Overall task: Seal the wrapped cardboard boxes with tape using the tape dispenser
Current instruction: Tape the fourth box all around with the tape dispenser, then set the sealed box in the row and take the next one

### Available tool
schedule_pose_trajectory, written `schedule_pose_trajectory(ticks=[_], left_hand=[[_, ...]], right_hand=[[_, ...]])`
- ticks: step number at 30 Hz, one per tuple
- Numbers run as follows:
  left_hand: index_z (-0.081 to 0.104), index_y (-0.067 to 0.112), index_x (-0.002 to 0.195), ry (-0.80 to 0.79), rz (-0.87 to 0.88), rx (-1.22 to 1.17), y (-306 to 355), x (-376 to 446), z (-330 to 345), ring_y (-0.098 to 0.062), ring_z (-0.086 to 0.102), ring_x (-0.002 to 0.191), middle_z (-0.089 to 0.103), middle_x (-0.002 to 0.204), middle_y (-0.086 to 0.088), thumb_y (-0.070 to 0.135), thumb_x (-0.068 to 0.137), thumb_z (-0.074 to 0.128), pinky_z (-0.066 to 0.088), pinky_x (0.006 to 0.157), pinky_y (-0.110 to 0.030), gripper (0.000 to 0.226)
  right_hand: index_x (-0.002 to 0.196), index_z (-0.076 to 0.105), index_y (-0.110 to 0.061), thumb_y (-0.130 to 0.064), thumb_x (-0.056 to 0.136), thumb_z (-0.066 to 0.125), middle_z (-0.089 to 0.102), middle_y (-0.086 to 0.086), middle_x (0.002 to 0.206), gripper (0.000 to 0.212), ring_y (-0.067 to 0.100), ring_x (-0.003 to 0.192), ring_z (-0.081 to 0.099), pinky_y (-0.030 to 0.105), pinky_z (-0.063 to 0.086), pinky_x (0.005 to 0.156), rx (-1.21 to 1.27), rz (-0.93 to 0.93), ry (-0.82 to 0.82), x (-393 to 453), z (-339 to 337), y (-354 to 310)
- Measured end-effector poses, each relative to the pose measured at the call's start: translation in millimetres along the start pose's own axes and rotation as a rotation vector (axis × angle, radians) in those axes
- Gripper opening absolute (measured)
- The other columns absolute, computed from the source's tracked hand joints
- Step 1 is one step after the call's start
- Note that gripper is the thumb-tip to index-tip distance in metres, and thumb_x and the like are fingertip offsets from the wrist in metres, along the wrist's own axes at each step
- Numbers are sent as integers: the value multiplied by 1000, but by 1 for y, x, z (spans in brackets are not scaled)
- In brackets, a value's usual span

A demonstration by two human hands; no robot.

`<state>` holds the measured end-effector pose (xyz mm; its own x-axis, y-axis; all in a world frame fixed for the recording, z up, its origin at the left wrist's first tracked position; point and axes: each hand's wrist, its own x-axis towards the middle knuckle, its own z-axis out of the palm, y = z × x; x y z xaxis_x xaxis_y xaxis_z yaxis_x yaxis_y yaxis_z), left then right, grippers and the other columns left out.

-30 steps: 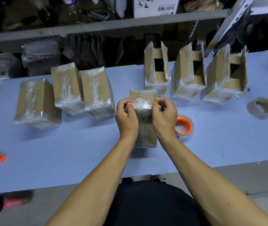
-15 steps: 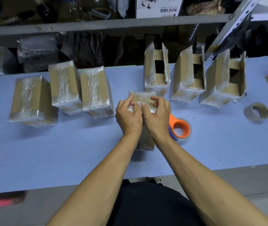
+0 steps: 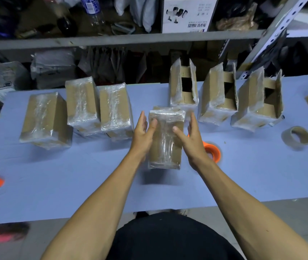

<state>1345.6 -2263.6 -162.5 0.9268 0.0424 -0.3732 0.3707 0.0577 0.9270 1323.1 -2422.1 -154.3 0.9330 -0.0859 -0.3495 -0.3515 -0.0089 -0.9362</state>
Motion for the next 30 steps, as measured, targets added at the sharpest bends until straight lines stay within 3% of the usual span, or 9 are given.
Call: schedule_pose_trajectory(ticks=[2,4,7,9,13,16,20,23,30], left_hand=[[26,19,159,-60,-53,67,-15,-11,-8,-13,39,144,38,160,-3,23,97,66,35,118,-35,73],[44,23,150,-106,-58,185,-30,-24,-10,-11,58,127,61,140,3,23,98,65,45,111,-43,56],[56,38,136,5,-25,236,-35,-35,-8,0,67,106,71,117,20,43,94,62,55,96,-34,43],[59,43,131,103,2,219,-30,-38,-6,3,67,102,71,113,24,57,87,60,56,89,-27,47],[61,32,130,209,-121,239,-33,-30,-2,-15,66,108,70,118,10,39,97,56,54,96,-41,33],[62,26,130,156,-212,175,-39,-25,-8,-16,67,108,70,120,6,31,101,55,54,99,-43,30],[56,40,128,86,-132,257,-46,-29,-11,-6,66,106,68,115,20,25,99,55,53,90,-29,32],[49,30,138,125,-64,370,-41,-14,-3,-16,61,111,64,123,10,23,102,48,49,92,-32,36],[25,16,158,263,-129,437,-10,50,-4,-26,39,144,39,159,-6,23,107,42,31,112,-32,54]], right_hand=[[155,23,-28,-22,95,65,42,-10,150,73,6,136,42,31,43,106,12,54,-51,-7,-2,12],[140,47,-22,-18,97,61,62,-4,132,45,10,121,58,38,48,104,-68,26,-47,-12,2,17],[131,56,-25,-31,95,62,65,-12,122,36,-1,111,60,19,49,93,-189,-43,52,-14,9,12],[127,59,-27,-41,93,63,65,-17,118,38,-3,108,60,18,48,89,-219,-37,117,-13,13,9],[124,60,-34,-34,94,57,67,-17,116,29,5,107,63,35,52,96,-213,99,-21,-12,18,28],[128,54,-47,-43,96,50,63,-21,124,33,6,116,59,28,49,89,-221,169,-85,-22,17,51],[131,46,-59,-54,91,52,59,-34,125,41,-11,115,55,20,42,92,-196,181,-130,-30,13,62],[138,43,-53,-48,95,50,58,-33,125,43,-12,113,53,20,41,92,-221,170,-122,-13,18,55],[156,24,-30,-46,101,42,38,-7,155,59,18,141,38,40,31,116,-327,175,-182,60,43,28]])
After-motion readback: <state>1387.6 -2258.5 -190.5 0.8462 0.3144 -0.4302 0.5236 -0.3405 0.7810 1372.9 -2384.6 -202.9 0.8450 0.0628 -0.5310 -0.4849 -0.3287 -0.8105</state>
